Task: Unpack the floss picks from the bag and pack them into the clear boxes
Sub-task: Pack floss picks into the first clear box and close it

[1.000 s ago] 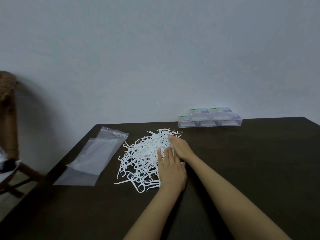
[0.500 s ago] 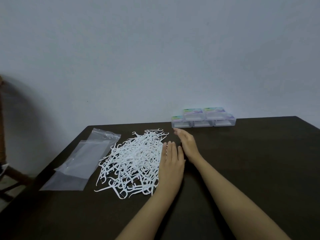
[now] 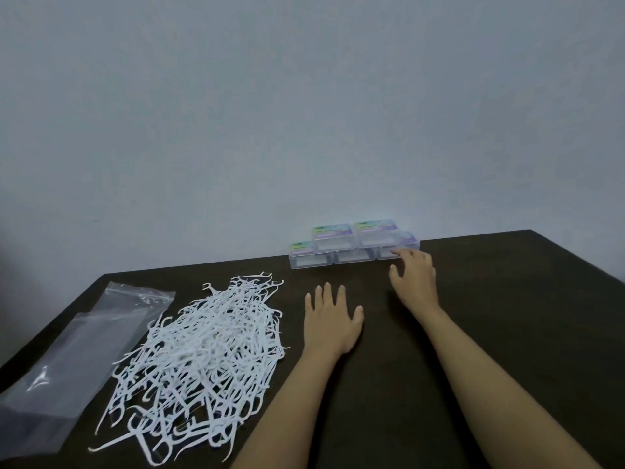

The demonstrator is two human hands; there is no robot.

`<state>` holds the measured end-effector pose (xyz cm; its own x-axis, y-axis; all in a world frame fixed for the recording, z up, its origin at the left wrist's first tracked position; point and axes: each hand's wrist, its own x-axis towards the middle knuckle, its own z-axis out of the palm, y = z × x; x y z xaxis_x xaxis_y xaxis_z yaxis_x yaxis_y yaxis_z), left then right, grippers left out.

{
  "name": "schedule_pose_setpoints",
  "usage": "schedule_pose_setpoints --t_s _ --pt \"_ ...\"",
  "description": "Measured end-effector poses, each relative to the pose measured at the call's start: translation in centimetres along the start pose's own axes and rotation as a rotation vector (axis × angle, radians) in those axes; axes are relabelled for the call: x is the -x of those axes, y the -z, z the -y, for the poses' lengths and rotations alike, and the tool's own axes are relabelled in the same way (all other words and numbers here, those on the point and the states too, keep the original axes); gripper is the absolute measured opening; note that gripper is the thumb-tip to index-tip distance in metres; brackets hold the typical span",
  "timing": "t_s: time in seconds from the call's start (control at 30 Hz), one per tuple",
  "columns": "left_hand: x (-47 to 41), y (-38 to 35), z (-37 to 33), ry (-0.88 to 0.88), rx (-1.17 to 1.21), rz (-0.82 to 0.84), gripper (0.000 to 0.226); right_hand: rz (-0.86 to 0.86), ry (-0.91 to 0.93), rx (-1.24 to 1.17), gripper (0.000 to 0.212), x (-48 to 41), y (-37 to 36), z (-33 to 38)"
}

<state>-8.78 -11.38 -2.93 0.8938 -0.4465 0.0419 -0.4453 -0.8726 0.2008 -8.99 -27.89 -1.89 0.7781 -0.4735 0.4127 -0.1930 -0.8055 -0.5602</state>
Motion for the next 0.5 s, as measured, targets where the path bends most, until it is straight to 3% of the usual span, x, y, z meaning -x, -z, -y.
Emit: schedule_pose_setpoints --t_s 0.27,0.5 --pt "-4.1 0.0 -0.3 0.024 -0.068 0.115 0.068 0.045 0.146 0.303 0.072 -4.5 -2.2 -0.8" --pt "-4.6 -0.3 0.1 0.011 -0.071 0.114 0.068 -0.075 0.228 0.319 0.059 -6.1 -3.4 -1.3"
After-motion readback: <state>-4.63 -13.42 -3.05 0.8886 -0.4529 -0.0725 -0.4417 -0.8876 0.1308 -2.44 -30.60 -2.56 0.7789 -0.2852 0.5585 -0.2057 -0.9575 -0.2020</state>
